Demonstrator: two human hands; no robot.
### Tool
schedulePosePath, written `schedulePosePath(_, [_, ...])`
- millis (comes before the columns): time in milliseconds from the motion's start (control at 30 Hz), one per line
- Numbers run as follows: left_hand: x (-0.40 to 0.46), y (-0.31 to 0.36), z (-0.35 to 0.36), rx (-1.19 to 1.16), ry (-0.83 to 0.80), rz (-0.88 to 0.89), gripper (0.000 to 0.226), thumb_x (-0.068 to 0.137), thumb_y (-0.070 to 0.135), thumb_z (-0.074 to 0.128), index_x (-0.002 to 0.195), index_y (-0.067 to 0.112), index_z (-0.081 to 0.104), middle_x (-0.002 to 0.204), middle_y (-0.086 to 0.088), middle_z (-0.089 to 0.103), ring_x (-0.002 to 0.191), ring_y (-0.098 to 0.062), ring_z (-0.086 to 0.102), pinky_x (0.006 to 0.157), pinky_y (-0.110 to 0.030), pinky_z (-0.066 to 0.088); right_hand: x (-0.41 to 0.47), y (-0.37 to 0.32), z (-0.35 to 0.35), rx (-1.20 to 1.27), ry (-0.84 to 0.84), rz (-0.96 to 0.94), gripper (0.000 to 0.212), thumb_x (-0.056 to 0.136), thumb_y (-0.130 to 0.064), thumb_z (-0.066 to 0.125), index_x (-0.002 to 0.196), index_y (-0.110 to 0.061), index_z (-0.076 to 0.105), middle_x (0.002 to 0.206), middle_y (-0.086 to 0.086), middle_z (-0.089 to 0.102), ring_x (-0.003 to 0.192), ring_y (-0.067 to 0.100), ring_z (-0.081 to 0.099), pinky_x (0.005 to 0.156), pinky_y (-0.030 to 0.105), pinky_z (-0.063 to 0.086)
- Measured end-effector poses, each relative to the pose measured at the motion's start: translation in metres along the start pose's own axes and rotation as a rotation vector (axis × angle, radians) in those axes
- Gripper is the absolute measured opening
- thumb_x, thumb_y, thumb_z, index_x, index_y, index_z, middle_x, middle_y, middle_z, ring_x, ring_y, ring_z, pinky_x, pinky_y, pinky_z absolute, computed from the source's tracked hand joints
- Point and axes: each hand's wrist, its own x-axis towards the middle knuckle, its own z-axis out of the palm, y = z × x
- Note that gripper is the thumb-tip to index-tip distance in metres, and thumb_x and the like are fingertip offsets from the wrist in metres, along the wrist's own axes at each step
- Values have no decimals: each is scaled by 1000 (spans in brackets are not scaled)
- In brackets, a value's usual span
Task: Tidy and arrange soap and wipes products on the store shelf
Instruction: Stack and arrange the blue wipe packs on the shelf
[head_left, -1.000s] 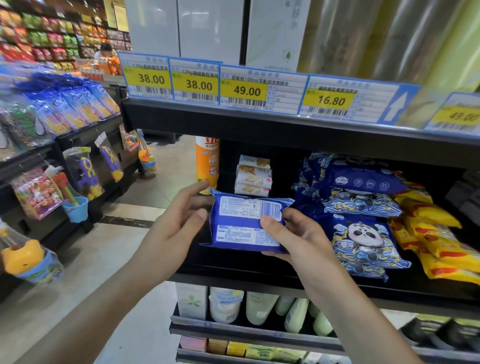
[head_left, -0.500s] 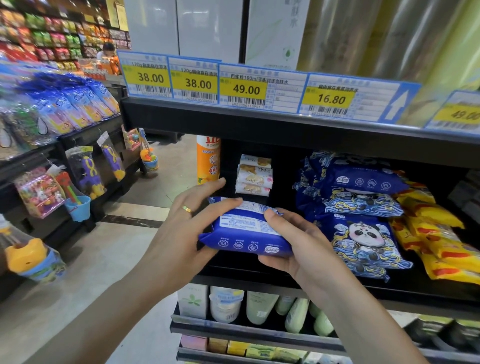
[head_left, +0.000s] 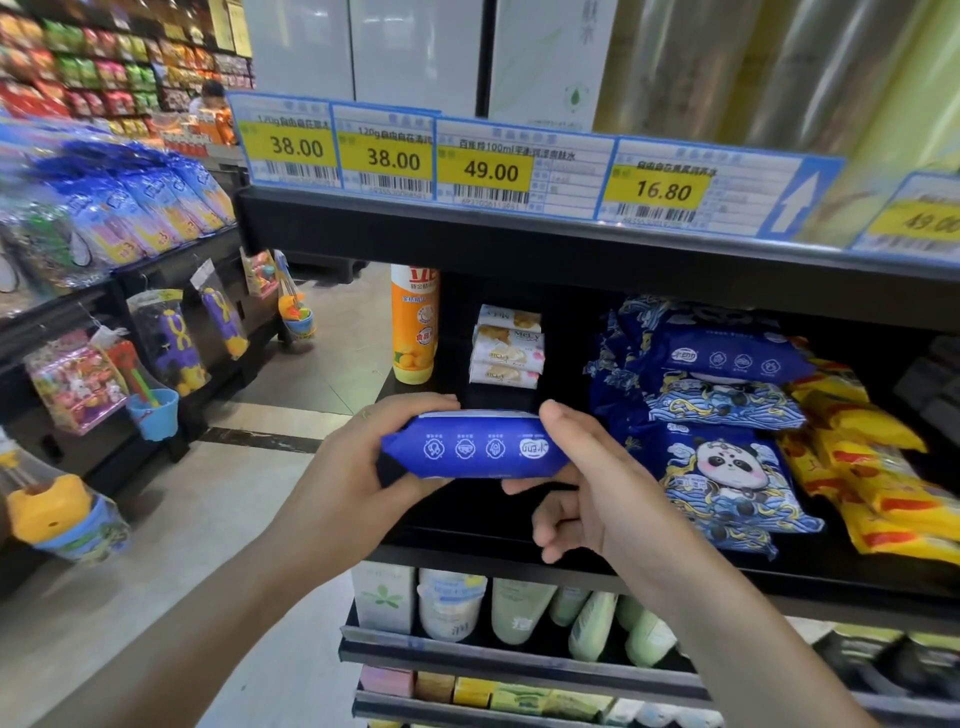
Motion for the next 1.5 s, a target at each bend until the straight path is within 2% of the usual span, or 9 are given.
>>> schedulePosePath(133, [-3,4,3,-104,14,-119,51,79,44,79,128,39,64,119,25,72,119,1,64,86,-4,48,-2,-1,2,2,118,-74,53,78,-72,63,120,-39,63,78,7,63,44,18,45,41,27,39])
schedulePosePath(267, [-2,7,2,-168,14,-280,55,73,58,74,123,36,63,113,28,73,109,5,67,79,-9,53,-4,0,1,58,261,-236,34,93,-34,72,126,-40,62,73,0,60,46,15,46,42,28,42])
schedulePosePath(400, [2,11,0,-301,-3,-388,60,74,57,73,127,32,63,115,16,77,109,-7,73,85,-26,60,-3,8,2,-391,329,-561,56,88,-17,78,128,-48,55,109,-14,59,94,7,61,77,25,53])
schedulePosePath(567, [7,15,-1,-354,-26,-481,48,73,63,70,110,32,71,100,14,81,93,-5,77,74,-19,56,6,5,5,-1052,130,-737,78,80,-43,80,146,-48,40,159,-24,22,149,5,14,112,19,21])
schedulePosePath(700, [11,12,2,-385,-1,-522,48,79,62,67,108,24,75,96,6,82,86,-9,78,65,-9,53,22,-6,12,-1281,7,-743,92,78,-48,81,154,-45,31,164,-21,19,154,12,5,122,34,25])
schedulePosePath(1000, [24,-5,-4,-465,138,-711,37,105,45,49,104,17,73,87,-4,81,69,-16,75,81,-35,58,52,-11,20,-1211,25,-677,81,78,-34,84,146,-41,43,138,-10,53,126,17,45,107,42,41])
schedulePosePath(1167, [-6,-14,-4,28,117,-436,25,85,32,56,106,33,69,94,22,75,90,0,66,82,-25,47,84,-21,22,-1162,29,-513,71,77,-32,85,132,-44,43,129,-9,55,120,17,48,101,42,47])
schedulePosePath(1300, [-19,-11,-7,457,60,-280,30,85,41,56,110,34,73,105,18,72,106,-10,63,93,-37,51,114,-22,26,-1155,-3,-445,63,81,-33,84,128,-41,43,124,-12,49,121,14,46,95,31,45])
schedulePosePath(1500, [-20,-15,10,600,-229,-44,45,91,50,47,130,36,66,128,20,63,124,-10,51,105,-32,42,149,-4,56,-1153,12,-418,63,79,-36,84,125,-43,41,108,-17,44,116,11,32,85,31,33])
